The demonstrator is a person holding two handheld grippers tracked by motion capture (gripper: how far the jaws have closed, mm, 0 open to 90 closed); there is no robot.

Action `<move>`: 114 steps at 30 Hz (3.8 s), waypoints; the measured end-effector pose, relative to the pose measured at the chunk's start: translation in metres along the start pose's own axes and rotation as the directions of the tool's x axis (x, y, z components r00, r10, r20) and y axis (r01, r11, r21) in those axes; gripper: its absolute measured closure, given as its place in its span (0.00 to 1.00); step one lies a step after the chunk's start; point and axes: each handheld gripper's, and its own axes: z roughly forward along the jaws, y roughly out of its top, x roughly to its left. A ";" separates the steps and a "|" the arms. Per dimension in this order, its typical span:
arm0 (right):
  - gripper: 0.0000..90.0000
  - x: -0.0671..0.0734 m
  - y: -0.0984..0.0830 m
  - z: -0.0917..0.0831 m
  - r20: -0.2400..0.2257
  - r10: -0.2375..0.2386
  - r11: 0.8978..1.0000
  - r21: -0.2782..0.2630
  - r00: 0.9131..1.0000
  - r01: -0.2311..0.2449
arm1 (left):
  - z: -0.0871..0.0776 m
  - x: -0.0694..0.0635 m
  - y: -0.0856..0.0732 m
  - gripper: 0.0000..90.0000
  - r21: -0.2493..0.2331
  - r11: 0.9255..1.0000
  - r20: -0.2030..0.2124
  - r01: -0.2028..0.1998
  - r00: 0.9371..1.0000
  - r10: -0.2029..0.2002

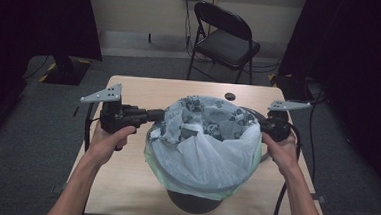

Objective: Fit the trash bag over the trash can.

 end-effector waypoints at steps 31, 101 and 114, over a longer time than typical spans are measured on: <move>0.62 0.009 0.043 -0.030 0.050 0.032 0.979 -0.203 0.998 -0.021 | 0.040 0.040 0.017 1.00 0.029 0.995 -0.057 0.100 0.994 -0.098; 0.55 0.000 0.030 -0.025 0.085 0.081 0.975 -0.212 0.993 -0.061 | -0.004 -0.006 0.005 0.59 -0.044 0.998 -0.135 0.047 0.989 -0.053; 0.45 0.016 0.045 -0.033 0.079 0.053 0.966 -0.255 0.996 -0.031 | 0.000 -0.009 -0.002 1.00 -0.028 0.999 -0.121 0.028 0.992 -0.031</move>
